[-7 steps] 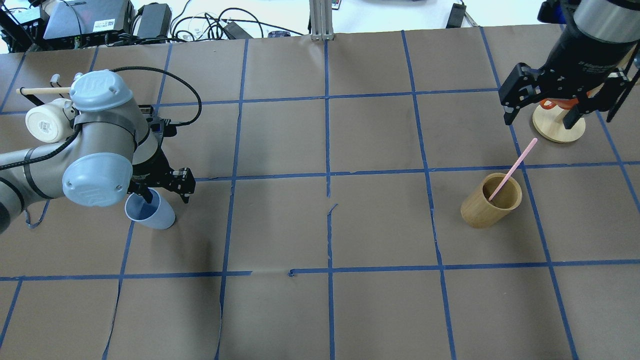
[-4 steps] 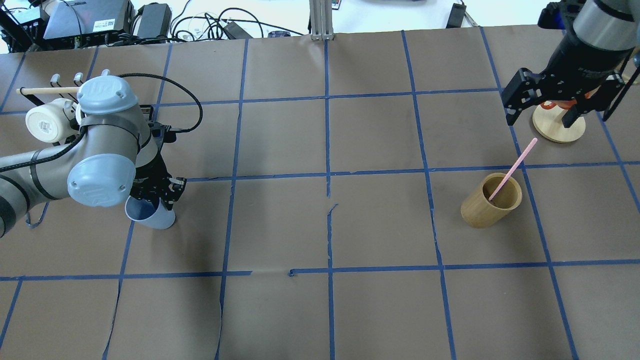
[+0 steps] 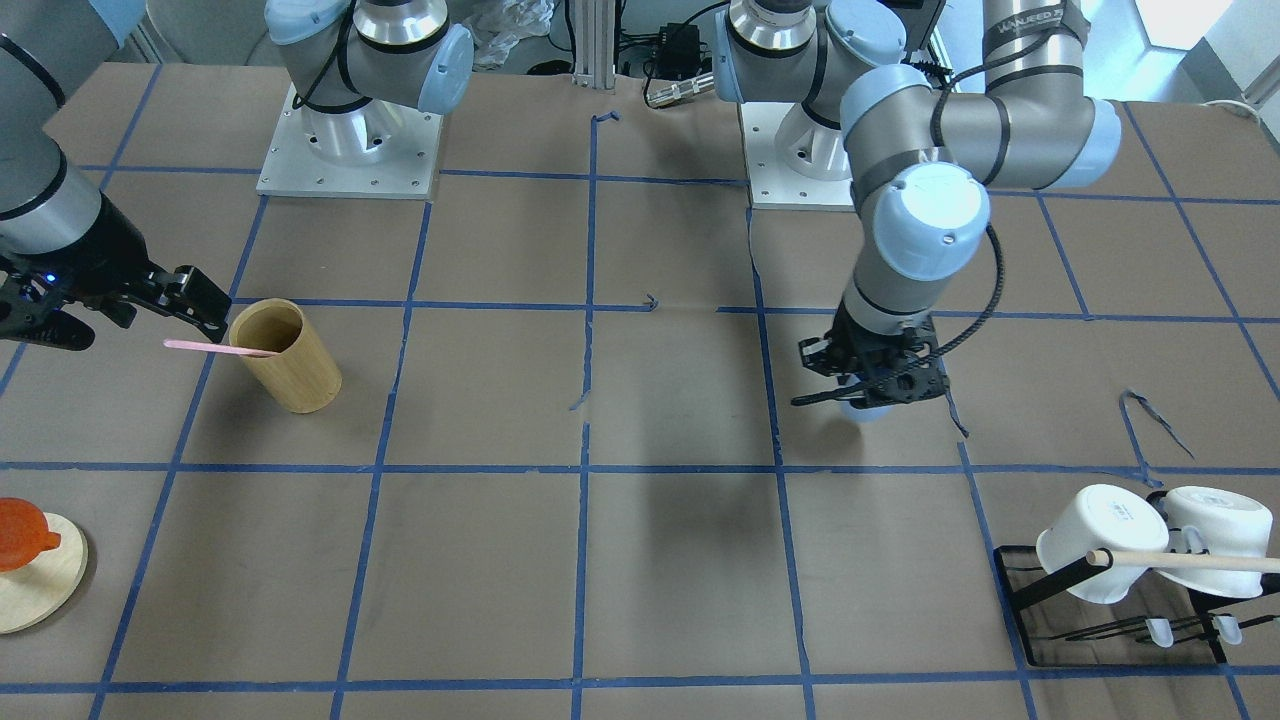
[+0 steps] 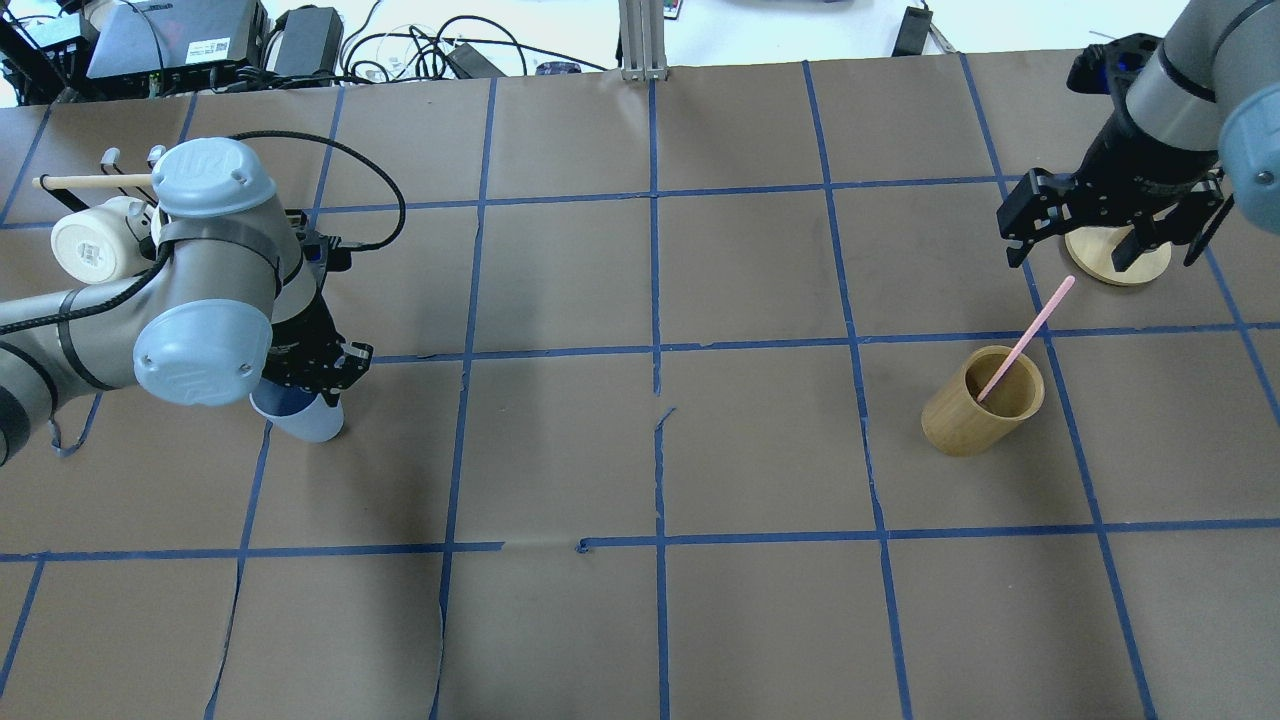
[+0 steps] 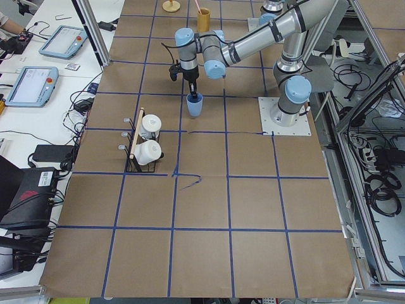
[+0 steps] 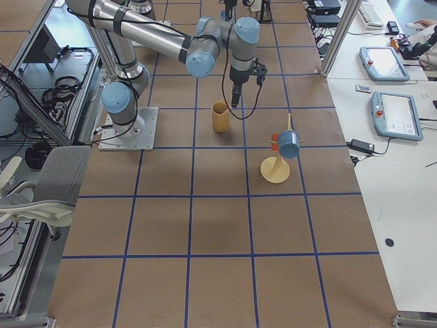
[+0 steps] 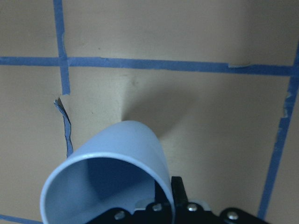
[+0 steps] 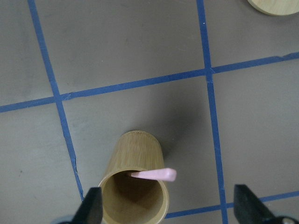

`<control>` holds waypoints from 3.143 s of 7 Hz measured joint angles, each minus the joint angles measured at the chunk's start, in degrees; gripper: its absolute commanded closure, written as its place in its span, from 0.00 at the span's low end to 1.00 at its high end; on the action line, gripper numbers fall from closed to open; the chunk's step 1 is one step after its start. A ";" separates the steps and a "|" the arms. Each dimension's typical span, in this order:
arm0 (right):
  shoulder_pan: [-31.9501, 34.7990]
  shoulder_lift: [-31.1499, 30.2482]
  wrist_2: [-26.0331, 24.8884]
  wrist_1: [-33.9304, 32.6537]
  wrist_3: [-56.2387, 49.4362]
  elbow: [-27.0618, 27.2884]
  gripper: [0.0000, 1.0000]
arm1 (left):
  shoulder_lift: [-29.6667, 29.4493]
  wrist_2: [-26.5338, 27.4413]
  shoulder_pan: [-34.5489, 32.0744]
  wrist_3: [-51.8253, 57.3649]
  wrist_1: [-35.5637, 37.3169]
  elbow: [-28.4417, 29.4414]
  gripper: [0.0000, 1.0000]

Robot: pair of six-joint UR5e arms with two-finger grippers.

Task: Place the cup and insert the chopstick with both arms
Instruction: 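Carry the blue cup centerward with left gripper while right grasps pink chopstick, then set down the blue cup while the right gripper lifts the chopstick out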

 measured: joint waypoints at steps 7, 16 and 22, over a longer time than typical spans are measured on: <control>-1.02 -0.09 2.29 -7.29 1.77 3.53 0.66 | -23.42 -6.88 -23.00 -26.83 0.32 32.10 1.00; -0.94 -0.62 3.09 -6.83 2.00 3.42 0.89 | -29.00 -6.92 -20.25 -24.74 -0.01 35.65 0.00; -0.68 -0.95 5.49 -0.71 2.00 -1.84 0.95 | -11.74 -7.08 -8.80 3.86 -25.69 39.68 0.01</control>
